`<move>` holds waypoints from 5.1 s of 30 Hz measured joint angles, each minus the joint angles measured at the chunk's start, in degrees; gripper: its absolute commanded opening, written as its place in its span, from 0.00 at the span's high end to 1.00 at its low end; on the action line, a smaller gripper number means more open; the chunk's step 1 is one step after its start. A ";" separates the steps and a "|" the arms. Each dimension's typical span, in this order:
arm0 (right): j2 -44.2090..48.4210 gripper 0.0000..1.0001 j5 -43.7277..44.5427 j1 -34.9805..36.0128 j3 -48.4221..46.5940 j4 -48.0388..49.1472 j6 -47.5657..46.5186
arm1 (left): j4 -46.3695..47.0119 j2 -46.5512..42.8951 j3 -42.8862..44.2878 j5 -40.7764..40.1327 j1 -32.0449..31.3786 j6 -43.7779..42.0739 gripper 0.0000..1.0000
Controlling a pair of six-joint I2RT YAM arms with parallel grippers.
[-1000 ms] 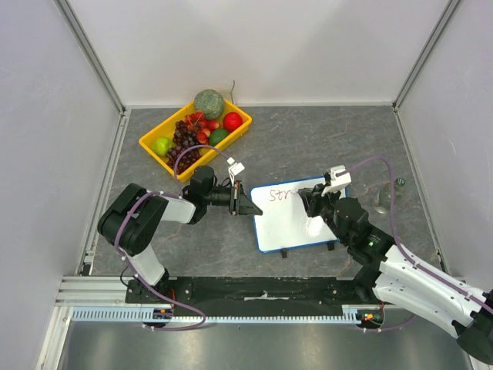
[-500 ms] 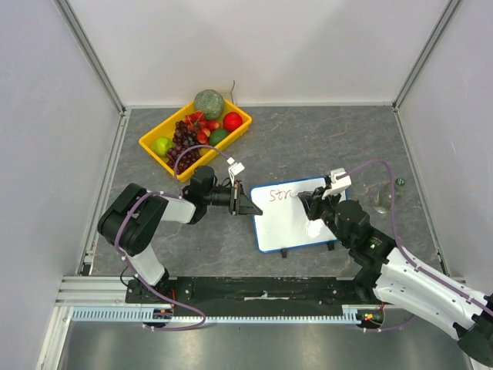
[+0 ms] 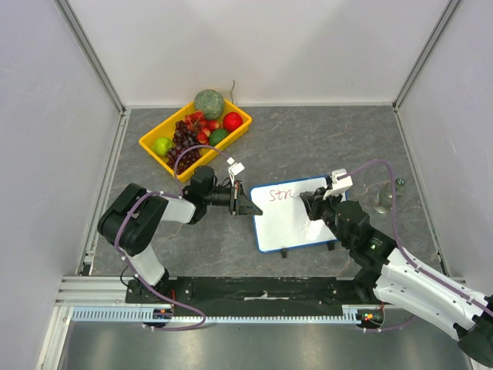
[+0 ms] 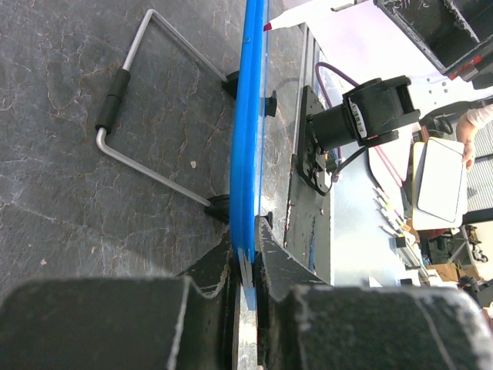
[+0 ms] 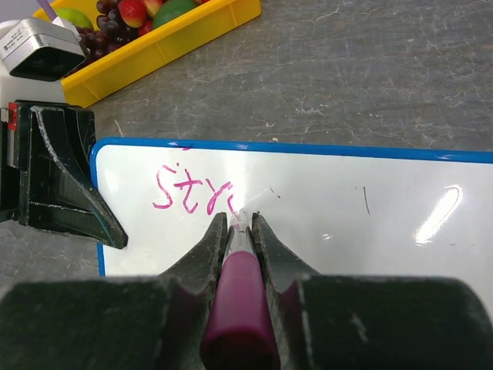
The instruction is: Write a sentence on the whiteboard
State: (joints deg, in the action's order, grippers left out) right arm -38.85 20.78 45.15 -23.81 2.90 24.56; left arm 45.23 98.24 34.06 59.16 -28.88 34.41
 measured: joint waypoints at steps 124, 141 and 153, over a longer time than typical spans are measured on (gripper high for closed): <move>2.82 1.00 3.54 -0.81 0.00 -1.90 0.11 | -0.35 0.00 0.17 0.35 0.04 -0.20 0.98; 2.56 1.00 4.68 -0.81 -3.85 -3.34 -0.72 | -0.33 0.00 0.17 0.37 0.04 -0.22 0.98; 0.37 1.00 6.62 -1.68 -3.87 -3.45 -1.42 | -0.35 0.00 0.17 0.39 0.04 -0.24 0.98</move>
State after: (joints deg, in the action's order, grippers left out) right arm -38.48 27.40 43.46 -27.68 -0.56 23.14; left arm 44.88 98.24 34.24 59.55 -28.84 34.17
